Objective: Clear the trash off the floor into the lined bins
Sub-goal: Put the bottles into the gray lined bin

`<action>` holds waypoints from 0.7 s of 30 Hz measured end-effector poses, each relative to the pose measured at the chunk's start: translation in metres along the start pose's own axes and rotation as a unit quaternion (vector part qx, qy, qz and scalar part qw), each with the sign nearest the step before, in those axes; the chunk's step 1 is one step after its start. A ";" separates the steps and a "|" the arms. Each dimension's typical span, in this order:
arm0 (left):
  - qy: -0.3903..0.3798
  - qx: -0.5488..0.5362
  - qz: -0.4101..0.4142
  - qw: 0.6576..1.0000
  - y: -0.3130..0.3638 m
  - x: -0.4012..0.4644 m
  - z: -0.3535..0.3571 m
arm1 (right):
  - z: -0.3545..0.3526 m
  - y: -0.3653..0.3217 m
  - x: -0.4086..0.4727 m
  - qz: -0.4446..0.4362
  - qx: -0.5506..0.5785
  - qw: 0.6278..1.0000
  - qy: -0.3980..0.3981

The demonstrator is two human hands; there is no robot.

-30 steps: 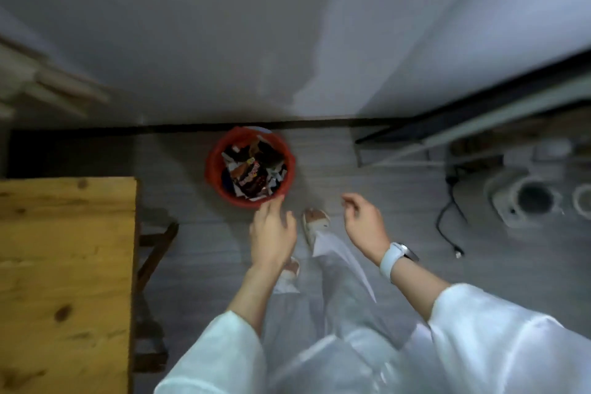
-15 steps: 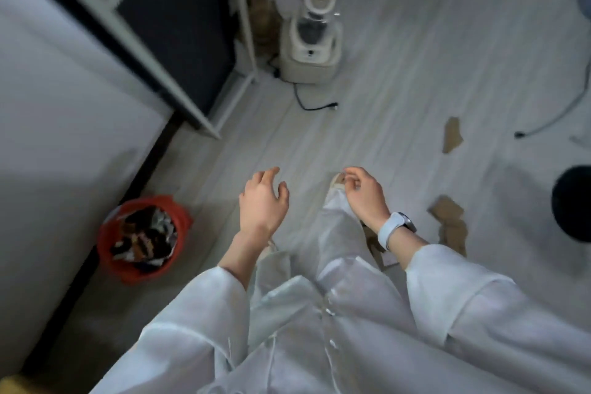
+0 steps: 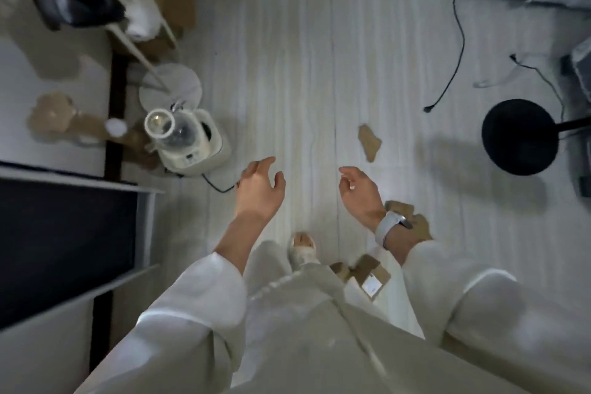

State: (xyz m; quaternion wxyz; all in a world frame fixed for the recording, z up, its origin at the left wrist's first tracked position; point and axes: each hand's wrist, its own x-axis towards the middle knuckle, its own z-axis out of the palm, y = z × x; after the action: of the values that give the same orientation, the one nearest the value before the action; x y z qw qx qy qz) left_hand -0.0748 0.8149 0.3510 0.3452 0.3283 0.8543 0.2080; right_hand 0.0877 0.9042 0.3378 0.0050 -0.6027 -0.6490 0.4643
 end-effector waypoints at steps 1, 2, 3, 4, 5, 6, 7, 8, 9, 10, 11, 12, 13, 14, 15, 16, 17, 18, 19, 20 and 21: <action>-0.003 0.003 0.013 1.000 0.015 0.018 -0.003 | -0.010 -0.009 0.017 0.004 0.007 1.000 0.011; -0.005 0.007 0.023 1.000 0.028 0.036 -0.007 | -0.019 -0.018 0.034 0.006 0.015 1.000 0.019; -0.005 0.013 0.031 0.999 0.039 0.051 -0.011 | -0.026 -0.026 0.048 0.007 0.021 1.000 0.022; -0.005 0.021 0.037 0.999 0.051 0.070 -0.016 | -0.033 -0.037 0.066 0.007 0.029 0.999 0.025; -0.005 0.028 0.040 0.999 0.062 0.089 -0.020 | -0.039 -0.049 0.082 0.004 0.035 0.999 0.031; -0.004 0.032 0.042 0.999 0.072 0.111 -0.025 | -0.046 -0.060 0.102 -0.002 0.038 0.998 0.041; -0.005 0.035 0.043 0.998 0.083 0.134 -0.031 | -0.053 -0.072 0.123 -0.004 0.040 0.998 0.050; -0.008 0.039 0.047 0.998 0.092 0.155 -0.036 | -0.059 -0.082 0.141 -0.004 0.038 0.998 0.055; -0.010 0.046 0.055 0.997 0.104 0.182 -0.042 | -0.066 -0.096 0.166 0.000 0.037 0.998 0.059; -0.011 0.055 0.064 0.996 0.115 0.209 -0.049 | -0.074 -0.109 0.190 0.003 0.036 0.997 0.063; -0.010 0.067 0.073 0.995 0.127 0.239 -0.056 | -0.081 -0.123 0.217 0.007 0.036 0.997 0.068; -0.011 0.078 0.080 0.994 0.140 0.267 -0.064 | -0.088 -0.138 0.242 0.015 0.037 0.996 0.075; -0.012 0.088 0.087 0.992 0.151 0.290 -0.072 | -0.094 -0.152 0.262 0.022 0.037 0.996 0.082; -0.016 0.095 0.096 0.991 0.164 0.318 -0.081 | -0.101 -0.169 0.286 0.028 0.038 0.995 0.089; -0.021 0.100 0.104 0.989 0.178 0.343 -0.090 | -0.109 -0.186 0.307 0.034 0.041 0.994 0.091; -0.027 0.106 0.112 0.988 0.193 0.368 -0.098 | -0.119 -0.203 0.327 0.039 0.047 0.994 0.094; -0.033 0.111 0.119 0.986 0.208 0.390 -0.105 | -0.128 -0.218 0.345 0.042 0.054 0.993 0.098; -0.039 0.116 0.123 0.985 0.221 0.409 -0.111 | -0.137 -0.230 0.359 0.041 0.059 0.992 0.102; -0.047 0.120 0.129 0.983 0.238 0.432 -0.115 | -0.149 -0.242 0.375 0.041 0.066 0.991 0.109; -0.055 0.124 0.135 0.982 0.255 0.452 -0.118 | -0.160 -0.250 0.390 0.044 0.073 0.989 0.117; -0.061 0.127 0.145 0.979 0.272 0.473 -0.119 | -0.172 -0.256 0.406 0.051 0.080 0.988 0.126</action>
State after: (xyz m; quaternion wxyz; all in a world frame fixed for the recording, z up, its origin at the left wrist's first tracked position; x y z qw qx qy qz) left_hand -0.3057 1.3231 0.3753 0.3186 0.5017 0.7944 0.1253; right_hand -0.1254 1.3663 0.3671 0.1108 -0.6865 -0.5722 0.4347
